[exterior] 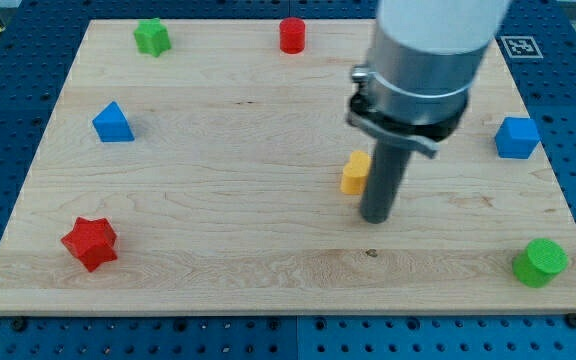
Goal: Move the heart diagonal to the cube
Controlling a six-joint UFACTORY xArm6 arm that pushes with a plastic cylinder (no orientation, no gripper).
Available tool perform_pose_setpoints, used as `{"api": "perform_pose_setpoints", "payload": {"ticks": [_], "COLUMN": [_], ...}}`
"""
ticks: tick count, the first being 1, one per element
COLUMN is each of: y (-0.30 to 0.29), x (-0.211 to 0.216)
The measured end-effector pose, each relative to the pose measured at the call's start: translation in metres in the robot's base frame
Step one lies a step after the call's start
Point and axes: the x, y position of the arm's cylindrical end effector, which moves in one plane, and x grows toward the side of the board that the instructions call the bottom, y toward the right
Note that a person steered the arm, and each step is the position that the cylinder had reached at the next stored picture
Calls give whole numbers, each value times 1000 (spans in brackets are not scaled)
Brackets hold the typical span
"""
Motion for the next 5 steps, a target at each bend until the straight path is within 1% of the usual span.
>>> {"api": "perform_pose_setpoints", "payload": {"ticks": [1,2,4,5], "y": [-32,-17,112,79], "x": [-15,-50,-36,-36]}}
